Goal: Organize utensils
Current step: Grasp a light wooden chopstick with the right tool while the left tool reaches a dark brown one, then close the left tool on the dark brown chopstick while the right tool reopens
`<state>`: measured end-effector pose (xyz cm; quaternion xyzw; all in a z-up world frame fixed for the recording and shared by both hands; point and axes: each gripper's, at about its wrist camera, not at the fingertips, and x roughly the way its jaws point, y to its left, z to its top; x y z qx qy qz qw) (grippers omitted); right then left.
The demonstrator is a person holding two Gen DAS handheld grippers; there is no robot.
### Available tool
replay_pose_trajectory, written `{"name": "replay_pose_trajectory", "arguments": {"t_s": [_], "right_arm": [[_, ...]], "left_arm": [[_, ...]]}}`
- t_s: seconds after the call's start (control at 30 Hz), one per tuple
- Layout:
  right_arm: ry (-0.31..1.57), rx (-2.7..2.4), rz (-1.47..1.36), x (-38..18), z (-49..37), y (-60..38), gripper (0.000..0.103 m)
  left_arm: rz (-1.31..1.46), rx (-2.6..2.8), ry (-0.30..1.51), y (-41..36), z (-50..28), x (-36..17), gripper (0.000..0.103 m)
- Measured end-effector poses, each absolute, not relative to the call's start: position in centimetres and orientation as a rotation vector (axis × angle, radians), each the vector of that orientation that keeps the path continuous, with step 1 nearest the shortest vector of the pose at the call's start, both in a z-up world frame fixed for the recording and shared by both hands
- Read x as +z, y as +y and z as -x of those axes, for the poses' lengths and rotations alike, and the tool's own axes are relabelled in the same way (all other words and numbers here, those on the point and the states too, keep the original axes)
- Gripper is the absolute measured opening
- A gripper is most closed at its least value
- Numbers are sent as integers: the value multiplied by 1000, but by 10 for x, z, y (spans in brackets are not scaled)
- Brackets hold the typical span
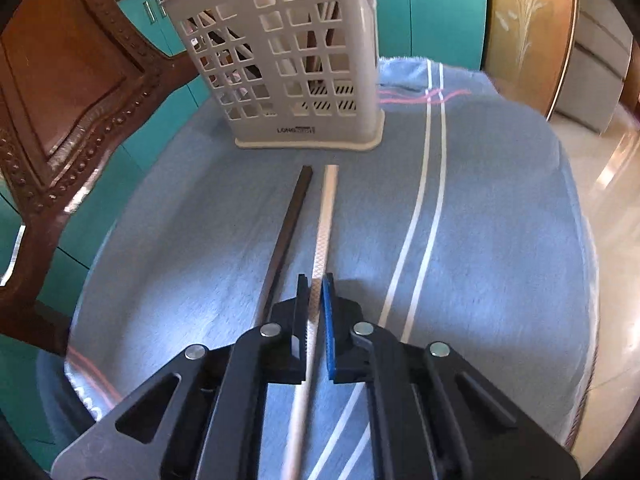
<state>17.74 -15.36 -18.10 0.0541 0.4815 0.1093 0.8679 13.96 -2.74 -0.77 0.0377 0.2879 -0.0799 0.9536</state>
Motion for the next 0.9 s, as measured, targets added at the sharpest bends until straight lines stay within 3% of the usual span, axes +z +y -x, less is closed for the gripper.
{"name": "replay_pose_trajectory", "arguments": {"t_s": [0.17,0.43,0.53,0.7,0.9], "right_arm": [[1010,317,-260,-172,-158,-162,6],[1020,87,-182,-168,-139,-199,6],[1008,61,-246,-167,-132,-219,17],[966,25,-249,-157,-122,-232,18],[957,30,-236,-153,-110,-242,27]], "left_arm": [[-76,-176,598,-27,-140,-14,33],[-43,-191,687,-22,-146,-43,36],[-17,-227,766,-27,-155,-65,36],[-9,-296,914,-54,-172,-114,37],[-43,-334,1030,-87,-175,-164,37]]}}
